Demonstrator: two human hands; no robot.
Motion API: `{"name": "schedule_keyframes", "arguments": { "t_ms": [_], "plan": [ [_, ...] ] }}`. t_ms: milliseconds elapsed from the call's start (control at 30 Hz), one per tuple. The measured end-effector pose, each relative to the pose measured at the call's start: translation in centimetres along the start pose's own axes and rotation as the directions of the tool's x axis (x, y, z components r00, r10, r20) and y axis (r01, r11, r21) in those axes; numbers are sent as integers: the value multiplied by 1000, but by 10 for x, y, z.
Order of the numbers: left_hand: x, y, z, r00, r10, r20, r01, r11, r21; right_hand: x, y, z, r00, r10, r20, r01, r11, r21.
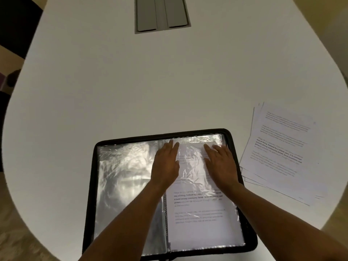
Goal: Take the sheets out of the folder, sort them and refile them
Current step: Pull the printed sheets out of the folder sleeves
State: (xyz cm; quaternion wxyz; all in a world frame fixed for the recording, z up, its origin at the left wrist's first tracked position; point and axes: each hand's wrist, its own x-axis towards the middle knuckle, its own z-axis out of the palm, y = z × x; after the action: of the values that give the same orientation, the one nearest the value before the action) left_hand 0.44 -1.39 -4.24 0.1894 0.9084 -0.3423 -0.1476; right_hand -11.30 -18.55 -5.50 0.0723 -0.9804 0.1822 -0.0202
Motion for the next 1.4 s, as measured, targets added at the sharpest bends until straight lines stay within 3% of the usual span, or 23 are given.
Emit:
{"name": "schedule_keyframes", "arguments": {
  "t_ms": [100, 200, 333, 467, 567, 733, 833, 1033, 1233, 1400],
  "plan": [
    [10, -1, 0, 999, 38, 3, -38, 998, 47, 4, -4, -1, 998, -58, -38, 59, 997, 51],
    [18, -5, 1, 995, 87, -55, -82, 994, 78, 9, -4, -3, 968, -244, -66, 244, 970, -12],
    [26, -5, 0, 990, 102, -95, -93, 991, 96, 10, -6, -12, 850, -526, -13, 524, 849, -64],
    [27, -4, -7, 983, 143, -112, -132, 985, 107, 21, -11, -34, 756, -642, 130, 648, 762, -4],
    [20, -2, -12, 980, 138, -144, -132, 990, 49, 41, -22, -60, 790, -550, 271, 577, 817, -22],
    [15, -2, -16, 975, 141, -171, -147, 989, -28, 88, -37, -89, 839, -260, 478, 382, 907, -178],
    [19, 1, -20, 978, 143, -152, -154, 986, -58, 112, -46, -98, 801, -97, 591, 314, 908, -276],
    [28, 6, -32, 989, 128, -73, -135, 986, -97, 135, -58, -92, 713, 16, 701, 323, 879, -349],
    [29, 5, -33, 992, 122, -45, -126, 988, -94, 136, -51, -81, 630, 47, 775, 337, 883, -327],
    [28, 6, -30, 992, 115, -42, -119, 988, -102, 137, -43, -76, 604, 78, 793, 311, 893, -325]
  ]
}}
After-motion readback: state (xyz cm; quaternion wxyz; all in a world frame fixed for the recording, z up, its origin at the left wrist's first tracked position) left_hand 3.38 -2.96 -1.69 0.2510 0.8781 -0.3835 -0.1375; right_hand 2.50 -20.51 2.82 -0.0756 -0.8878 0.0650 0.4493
